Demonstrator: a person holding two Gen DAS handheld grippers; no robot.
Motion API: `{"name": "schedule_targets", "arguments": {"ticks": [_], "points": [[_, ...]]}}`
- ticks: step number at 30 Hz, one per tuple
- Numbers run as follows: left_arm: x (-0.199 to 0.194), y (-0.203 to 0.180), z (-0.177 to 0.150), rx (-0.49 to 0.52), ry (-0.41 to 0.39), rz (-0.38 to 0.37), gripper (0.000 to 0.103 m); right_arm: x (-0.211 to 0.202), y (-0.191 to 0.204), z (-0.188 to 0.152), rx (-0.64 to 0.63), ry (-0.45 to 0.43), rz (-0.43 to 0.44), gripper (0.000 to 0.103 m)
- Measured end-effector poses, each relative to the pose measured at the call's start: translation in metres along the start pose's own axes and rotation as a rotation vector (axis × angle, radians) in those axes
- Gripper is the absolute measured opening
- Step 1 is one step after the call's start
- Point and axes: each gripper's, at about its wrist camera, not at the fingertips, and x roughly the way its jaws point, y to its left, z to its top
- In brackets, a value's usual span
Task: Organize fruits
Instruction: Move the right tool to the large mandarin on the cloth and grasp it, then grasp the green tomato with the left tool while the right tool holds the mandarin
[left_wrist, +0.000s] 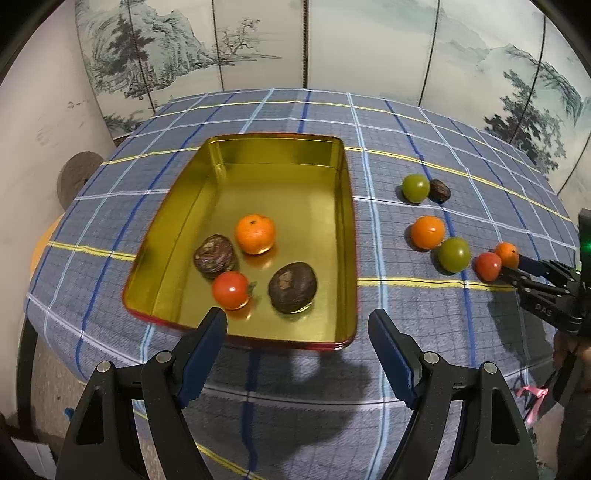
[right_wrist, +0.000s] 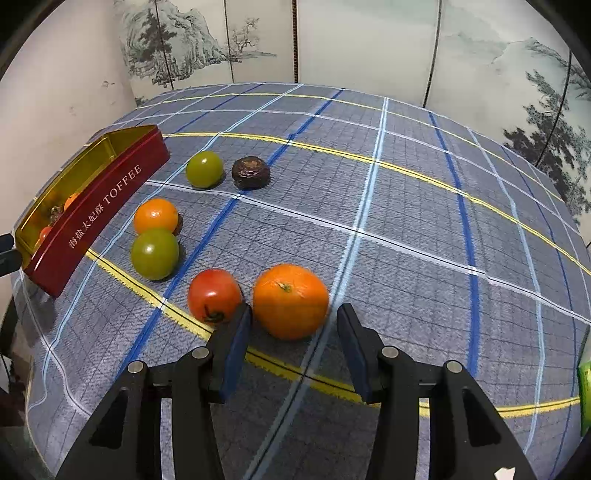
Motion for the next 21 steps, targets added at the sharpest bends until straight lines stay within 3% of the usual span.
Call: {"name": "schedule_targets", "arguments": {"ticks": [5,11,21], "points": [[0.001,-0.013,0.004,0.028,-0.003,-0.005,0.079,0.004,0.005,0.001,-0.007,-0.015,-0.009,0.038],[0.005,-0.029,0.009,0.051,0.0,-0.027,0.079,0.002,-0.002,-0.002,0.015,-0.028,-0.012,0.037],[0.013,-0.065,0.017,0.111,0.001,-0.074,0.079,-0.004,-0.045,-0.009,0.099,-0.041,-0.096,0.037]]}}
